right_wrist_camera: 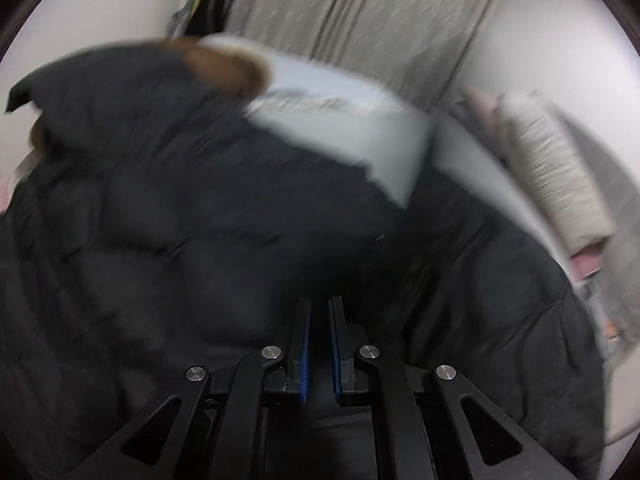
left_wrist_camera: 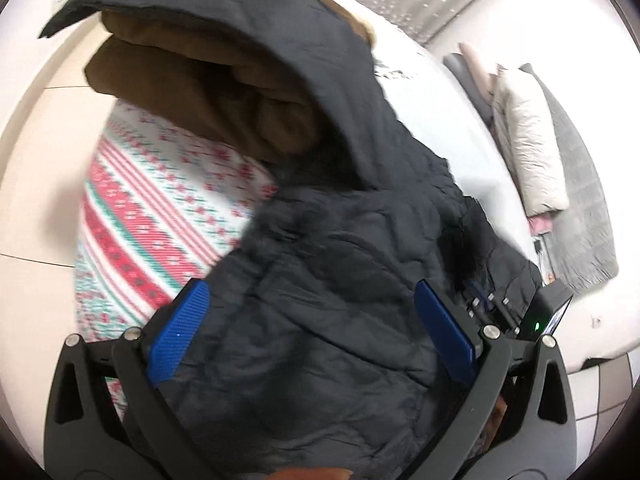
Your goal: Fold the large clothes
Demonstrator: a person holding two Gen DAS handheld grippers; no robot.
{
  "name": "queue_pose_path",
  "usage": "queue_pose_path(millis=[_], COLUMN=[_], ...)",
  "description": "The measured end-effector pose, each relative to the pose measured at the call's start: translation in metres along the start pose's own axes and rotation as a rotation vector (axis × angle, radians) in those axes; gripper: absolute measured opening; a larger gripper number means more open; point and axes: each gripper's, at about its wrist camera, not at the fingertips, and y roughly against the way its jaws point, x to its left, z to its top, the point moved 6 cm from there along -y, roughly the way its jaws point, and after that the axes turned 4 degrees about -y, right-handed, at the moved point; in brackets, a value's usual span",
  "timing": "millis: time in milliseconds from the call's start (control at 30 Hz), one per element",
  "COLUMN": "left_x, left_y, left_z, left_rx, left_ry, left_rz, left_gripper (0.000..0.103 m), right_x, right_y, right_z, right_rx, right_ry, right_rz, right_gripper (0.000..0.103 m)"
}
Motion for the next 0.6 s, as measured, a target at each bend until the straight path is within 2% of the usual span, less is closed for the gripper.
queue_pose_path(millis=[67, 167, 267, 300, 333, 400, 433, 500, 533, 600], left_x=[-0.001, -0.007, -0.011, -0.013, -0.014, -0.013, -0.013, -0.010, -0.009, -0.005], left_y=[-0.001, 0.003, 0.004, 0.004, 0.002, -0.001, -0.004, -0.007, -0.007, -0.007], left_z=[-0.001, 0.002, 0.004, 0.005, 0.005, 0.002, 0.002, 0.002, 0.002, 0.003], left_rx=[0.009, -0.013, -0.031, -0.035, -0.033, -0.010, 0.003, 0.014, 0.019, 0.023], left_ry=[0.016, 0.012, -0.008, -0.009, -0.009, -0.002, 0.001, 0.013, 0.023, 0.053], left_rz=[-0.048, -0.082, -0.075, -0.078, -0.084, -0.086, -0.086, -0.079, -0.081, -0.097], left_gripper=[0.102, 0.102, 0.102, 0.102, 0.102, 0.102, 0.102, 0.102, 0.102, 0.102], right_x=[0.017, 0.027, -0.012, -0.030, -0.048, -0.076, -0.085, -0.089, -0.086, -0.080], right_y=[-0.003, 0.015, 0.028, 0.029, 0.028, 0.017, 0.003, -0.024, -0.030, -0.022], right_z=[-0.011, -0.006, 0.005, 0.008, 0.008, -0.004, -0.016, -0.038, -0.044, -0.042], right_rx=[0.032, 0.011, -0.033, -0.044, -0.051, -0.031, 0.026, 0.146, 0.170, 0.142], right_ry=[0.038, 0.080, -0.120, -0.209, -0.296, -0.417, -0.442, -0.455, -0.449, -0.428], right_rz=[0.085, 0.134, 0.176, 0.184, 0.186, 0.156, 0.121, 0.118, 0.122, 0.114], right_gripper=[0.008, 0.010, 0.028, 0.041, 0.050, 0.051, 0.051, 0.051, 0.051, 0.051])
